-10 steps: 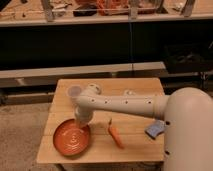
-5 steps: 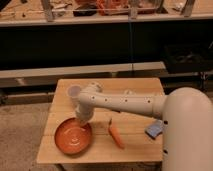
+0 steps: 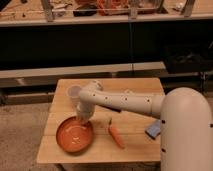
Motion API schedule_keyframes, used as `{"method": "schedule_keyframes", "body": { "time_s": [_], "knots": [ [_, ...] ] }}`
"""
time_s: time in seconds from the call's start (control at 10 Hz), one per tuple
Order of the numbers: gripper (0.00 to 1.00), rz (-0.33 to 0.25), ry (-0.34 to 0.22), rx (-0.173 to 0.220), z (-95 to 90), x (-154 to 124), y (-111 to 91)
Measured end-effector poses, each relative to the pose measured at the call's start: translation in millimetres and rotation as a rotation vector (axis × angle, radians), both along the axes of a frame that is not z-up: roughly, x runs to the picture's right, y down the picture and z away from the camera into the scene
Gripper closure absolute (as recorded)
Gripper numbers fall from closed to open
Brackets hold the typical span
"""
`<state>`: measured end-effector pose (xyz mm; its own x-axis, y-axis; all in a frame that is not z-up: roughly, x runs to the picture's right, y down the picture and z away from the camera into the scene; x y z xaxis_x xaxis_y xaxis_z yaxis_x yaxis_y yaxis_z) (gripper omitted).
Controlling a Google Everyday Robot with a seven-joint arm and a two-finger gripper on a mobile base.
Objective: Push the ceramic bowl across the table
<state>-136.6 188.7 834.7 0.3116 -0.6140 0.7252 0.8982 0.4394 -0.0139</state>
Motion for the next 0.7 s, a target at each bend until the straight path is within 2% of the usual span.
{"method": "schedule_keyframes", "body": {
  "time_s": [0.7],
  "knots": [
    [1.0, 0.031, 0.015, -0.028, 12.9, 12.8, -8.2]
  ]
}}
